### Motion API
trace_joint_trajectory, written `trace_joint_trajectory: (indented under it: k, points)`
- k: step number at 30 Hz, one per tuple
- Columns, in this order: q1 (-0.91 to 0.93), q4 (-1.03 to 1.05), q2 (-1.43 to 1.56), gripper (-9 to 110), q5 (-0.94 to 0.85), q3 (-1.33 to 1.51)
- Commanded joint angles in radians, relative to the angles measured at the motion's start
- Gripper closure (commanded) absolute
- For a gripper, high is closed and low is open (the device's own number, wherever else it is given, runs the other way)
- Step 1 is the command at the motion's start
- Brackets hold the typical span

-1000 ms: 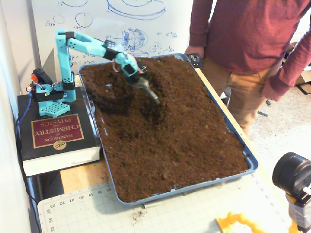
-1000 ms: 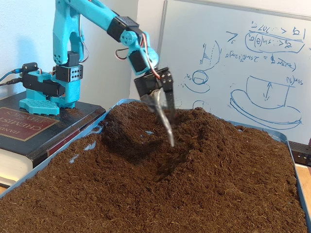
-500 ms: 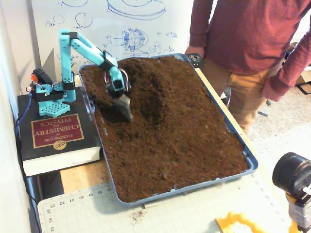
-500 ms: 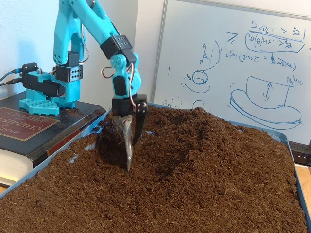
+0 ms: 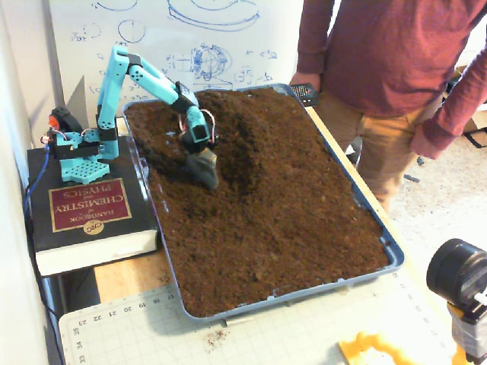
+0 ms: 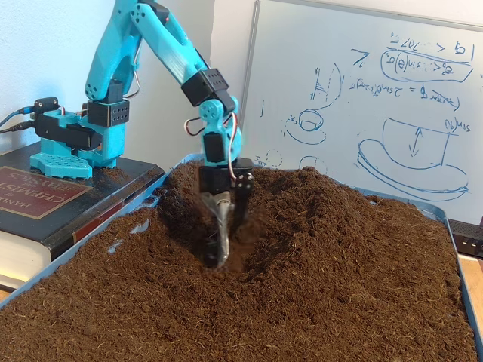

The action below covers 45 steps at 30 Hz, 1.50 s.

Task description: Build a berm.

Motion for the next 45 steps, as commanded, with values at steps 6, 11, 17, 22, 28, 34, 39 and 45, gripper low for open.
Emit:
trace_joint_trajectory:
  k: [6,11,17,22,28,34,39,45]
  points:
    - [-0.141,-0.015,0.012,101,0.264,-0.227]
    - [-0.144,-0.015,0.021,101,0.295,-0.268]
    - [-0.155,-0.015,0.025,101,0.322,-0.353]
    - [-0.195,-0.015,0.025,101,0.324,-0.425]
    - [-0.230,-0.015,0.026,101,0.324,-0.448]
    - [-0.273,-0.006,0.095,101,0.324,-0.474]
    - [-0.316,-0.014,0.219,101,0.324,-0.480]
    - [-0.311,-0.002,0.393,101,0.324,-0.460]
